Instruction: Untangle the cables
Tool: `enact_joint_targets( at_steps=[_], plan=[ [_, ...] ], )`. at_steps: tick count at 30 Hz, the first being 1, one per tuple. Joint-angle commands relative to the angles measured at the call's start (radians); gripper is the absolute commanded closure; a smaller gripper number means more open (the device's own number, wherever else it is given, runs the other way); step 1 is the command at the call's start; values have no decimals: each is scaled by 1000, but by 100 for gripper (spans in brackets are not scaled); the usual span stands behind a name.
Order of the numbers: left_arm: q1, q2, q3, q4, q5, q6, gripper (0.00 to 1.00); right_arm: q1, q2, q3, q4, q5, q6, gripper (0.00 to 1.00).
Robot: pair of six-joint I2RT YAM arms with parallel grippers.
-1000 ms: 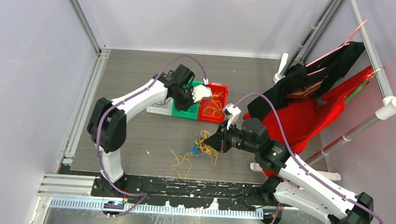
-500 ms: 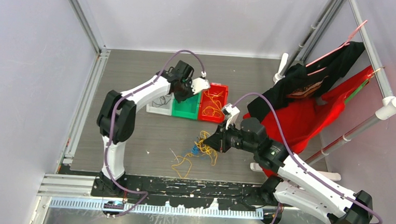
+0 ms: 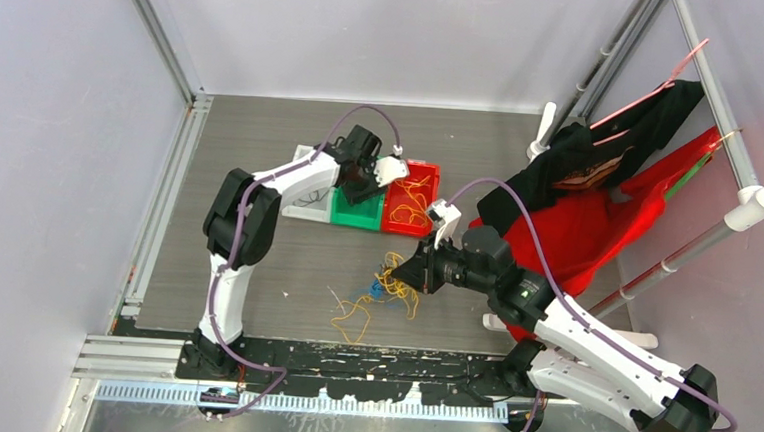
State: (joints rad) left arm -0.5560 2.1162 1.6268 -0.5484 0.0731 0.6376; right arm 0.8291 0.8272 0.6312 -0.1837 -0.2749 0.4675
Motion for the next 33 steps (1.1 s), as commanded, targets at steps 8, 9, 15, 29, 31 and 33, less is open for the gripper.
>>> enact_joint_targets(
  at_steps=[8, 9, 15, 29, 31, 33],
  plan=[
    [11, -213, 118, -197, 81, -27, 28, -2, 17, 92, 56, -16, -12, 99],
    [16, -234, 123, -218, 96, -35, 25, -2, 19, 96, 55, -17, -11, 99],
    [83, -384, 118, -358, 279, -76, 2, -2, 32, 108, 62, -24, -9, 99],
    [169, -833, -392, -504, 793, -61, 2, -32, 114, 87, 559, -50, 228, 99],
    [169, -925, -457, -449, 810, -71, 3, -37, 156, 106, 616, -80, 274, 99],
    [169, -988, -516, -362, 811, -81, 4, -38, 189, 126, 650, -108, 305, 99]
  ],
)
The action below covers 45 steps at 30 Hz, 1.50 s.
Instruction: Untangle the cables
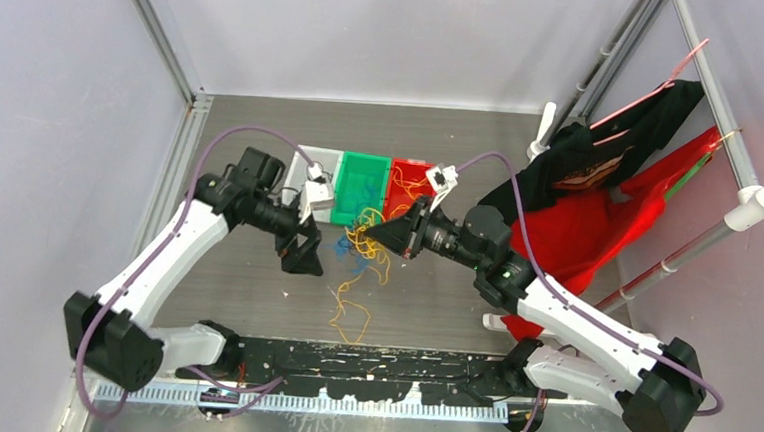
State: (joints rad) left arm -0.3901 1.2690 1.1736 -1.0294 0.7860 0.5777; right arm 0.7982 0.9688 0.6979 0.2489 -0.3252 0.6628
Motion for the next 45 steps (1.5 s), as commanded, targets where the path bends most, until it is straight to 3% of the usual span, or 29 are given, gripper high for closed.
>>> enact_joint_targets(
  at_steps=[1, 6, 8, 16, 26, 34, 39, 42, 45],
  plan=[
    [2, -168, -95, 182, 90, -58, 5, -7, 59, 69, 230, -68, 128, 99],
    [-4, -241, -167, 384, 28, -135, 12, -8, 94, 92, 297, -94, 189, 99],
    [-6, -261, -196, 439, -14, -153, 19, -9, 103, 93, 324, -104, 209, 99],
    [-7, -266, -228, 507, -53, -209, 35, -14, 116, 79, 404, -121, 265, 99],
    [-4, -334, -254, 490, -193, -183, 98, -46, 74, 46, 370, -127, 262, 99],
    [-3, -424, -262, 473, -298, -154, 100, -68, 52, 10, 345, -140, 260, 99],
    [-2, -468, -233, 451, -316, -127, 100, -75, 35, 12, 234, -159, 196, 97],
    [-2, -481, -192, 449, -321, -97, 100, -74, 38, 20, 166, -180, 158, 90],
    [-2, -473, -137, 436, -317, -63, 100, -74, 63, 21, 137, -214, 139, 75]
  ],
)
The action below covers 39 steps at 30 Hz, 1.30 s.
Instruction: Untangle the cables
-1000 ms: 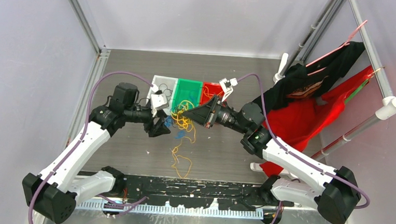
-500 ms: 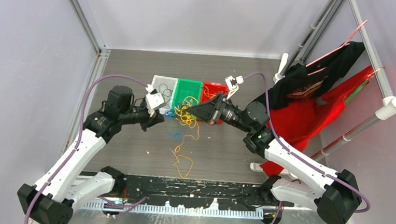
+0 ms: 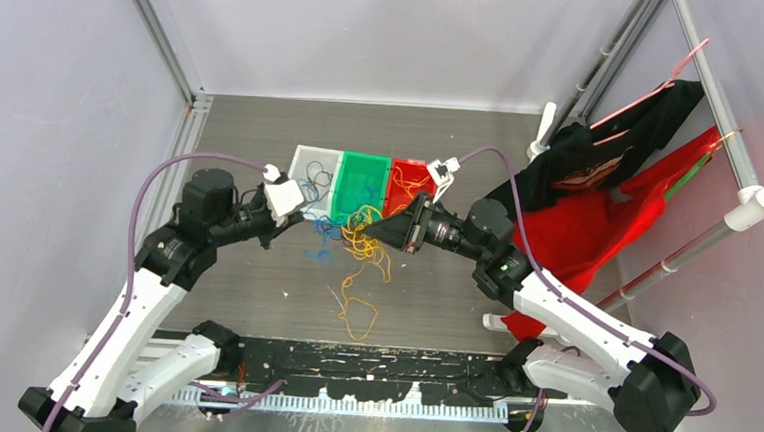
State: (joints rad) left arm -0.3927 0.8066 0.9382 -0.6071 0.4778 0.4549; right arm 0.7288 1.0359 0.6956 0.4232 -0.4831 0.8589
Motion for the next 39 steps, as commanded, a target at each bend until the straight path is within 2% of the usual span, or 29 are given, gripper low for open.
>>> enact_joint_targets(
  at_steps=[1, 7, 10, 16, 22, 27, 33, 39],
  plan=[
    [0, -6, 115, 10, -6, 68, 100, -6, 8, 22, -43, -70, -62, 68],
    [0, 15, 165, 7, -25, 108, 100, -4, 48, 35, -76, -118, -112, 37],
    [-1, 8, 170, 1, -37, 150, 100, -4, 26, 103, -197, -106, -213, 31],
    [0, 6, 189, 6, -38, 141, 100, 48, 76, 237, -248, -49, -343, 32],
    [0, 8, 233, -2, -39, 107, 100, 158, 232, 324, -147, -42, -410, 31],
    [0, 23, 305, -16, -44, 76, 100, 229, 337, 361, -34, 46, -466, 31],
    [0, 46, 398, -20, -44, 33, 100, 282, 436, 371, 138, 129, -466, 36],
    [0, 94, 515, -34, -57, -30, 100, 305, 520, 353, 234, 179, -455, 47]
  ],
)
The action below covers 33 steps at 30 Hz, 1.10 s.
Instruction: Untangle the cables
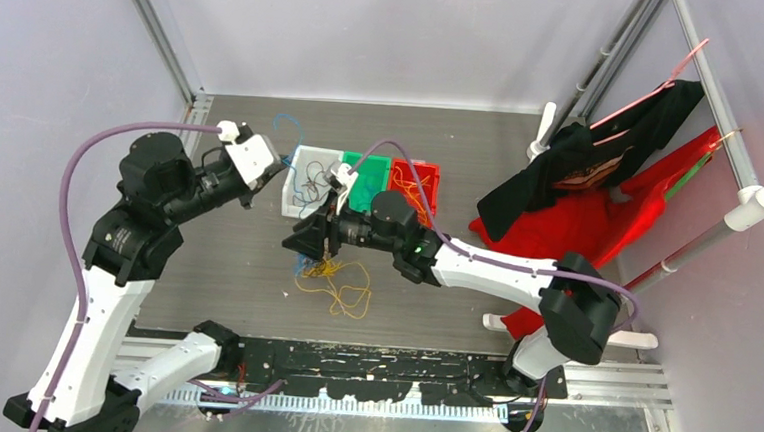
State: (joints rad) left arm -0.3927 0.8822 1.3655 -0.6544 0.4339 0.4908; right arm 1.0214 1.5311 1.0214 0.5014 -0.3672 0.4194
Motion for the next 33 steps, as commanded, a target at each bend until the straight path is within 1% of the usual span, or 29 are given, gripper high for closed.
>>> enact_joint_targets(
  at_steps=[1, 7, 11, 17, 20, 27, 30, 33],
  plan=[
    [0, 23, 108, 12, -11, -79, 100, 13, 31, 14, 167, 76, -16, 49],
    [0, 39, 200, 22, -1, -134, 100, 13, 58, -59, 215, 110, -26, 56],
    [0, 59, 269, -11, -3, -183, 100, 13, 85, -95, 255, 119, -10, 60],
    [0, 96, 377, -4, -7, -245, 100, 13, 144, -139, 336, 124, 46, 62],
    [0, 127, 461, -17, -24, -252, 100, 13, 168, -170, 372, 132, 66, 63],
    [0, 192, 624, 8, -44, -243, 100, 13, 209, -250, 458, 166, 129, 64],
    [0, 191, 635, 0, -43, -227, 100, 14, 159, -275, 466, 152, 143, 63],
    [0, 159, 564, -1, -51, -192, 100, 16, 24, -280, 363, 116, 104, 57]
  ],
)
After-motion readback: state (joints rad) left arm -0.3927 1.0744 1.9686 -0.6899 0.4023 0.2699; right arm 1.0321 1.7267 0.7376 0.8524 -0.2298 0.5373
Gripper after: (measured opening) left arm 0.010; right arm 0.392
